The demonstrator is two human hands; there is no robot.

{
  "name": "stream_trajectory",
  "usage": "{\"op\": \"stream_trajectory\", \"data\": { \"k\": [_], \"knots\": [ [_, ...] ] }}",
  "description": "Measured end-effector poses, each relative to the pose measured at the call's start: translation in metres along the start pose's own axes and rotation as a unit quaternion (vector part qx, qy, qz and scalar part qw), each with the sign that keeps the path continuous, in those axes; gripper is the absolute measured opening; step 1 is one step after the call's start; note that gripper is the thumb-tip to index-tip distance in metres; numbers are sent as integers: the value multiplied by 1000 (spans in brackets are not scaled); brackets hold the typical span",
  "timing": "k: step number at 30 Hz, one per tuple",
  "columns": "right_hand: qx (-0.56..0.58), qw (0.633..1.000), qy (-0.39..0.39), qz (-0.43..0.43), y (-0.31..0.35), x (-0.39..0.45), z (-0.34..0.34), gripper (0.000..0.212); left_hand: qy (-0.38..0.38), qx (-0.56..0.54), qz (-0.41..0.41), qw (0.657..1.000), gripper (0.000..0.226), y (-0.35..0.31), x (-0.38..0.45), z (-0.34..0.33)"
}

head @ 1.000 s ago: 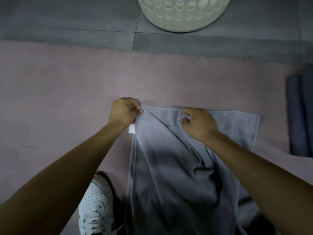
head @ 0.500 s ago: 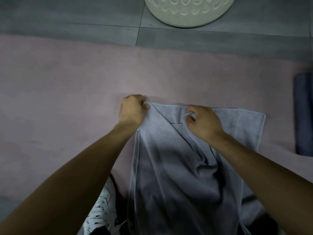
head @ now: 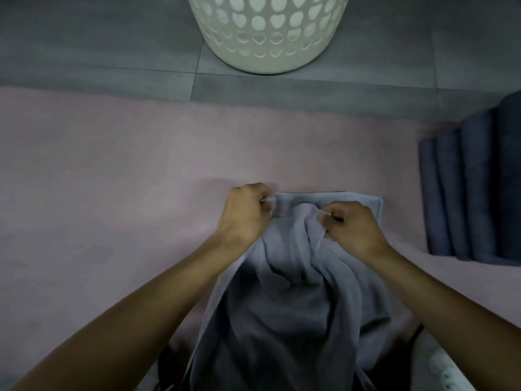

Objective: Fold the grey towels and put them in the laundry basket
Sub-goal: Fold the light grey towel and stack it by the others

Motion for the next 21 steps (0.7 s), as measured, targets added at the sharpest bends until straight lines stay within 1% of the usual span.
{"op": "stream_trajectory", "data": {
  "k": [2, 6, 9, 11, 13, 18, 21],
  "knots": [
    [19, 998, -38, -35, -15, -6, 15, 14, 22, -39, -8, 999, 10, -25, -8, -19],
    [9, 990, -121, -68, -42, -13, 42, 16, 52, -132, 28, 989, 5, -61, -15, -57],
    [39, 980, -165, -104, -57, -11, 56, 11, 79, -170, 43, 981, 14, -79, -18, -77],
    [36, 979, -170, -110, -66, -6, 62, 9, 91, -177, 39, 979, 23, -84, -19, -85],
    [20, 981, -155, -117, -73, 0, 62, 10, 99, -172, 34, 980, 26, -85, -20, -90],
    [12, 976, -155, -153, -85, 6, 57, 12, 115, -156, 49, 980, 25, -74, -18, -98],
    [0, 972, -172, -159, -86, 8, 54, 9, 127, -190, 76, 971, 22, -65, -19, -102]
  ]
}}
Point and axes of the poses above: each hand's wrist, its own x-axis towards the middle knuckle, its own z-axis out of the back of the hand, y = z × x, the point moved 2 cm from there along x, towards the middle knuckle, and after that the axes turned 15 degrees about z, right-handed, at the moved point
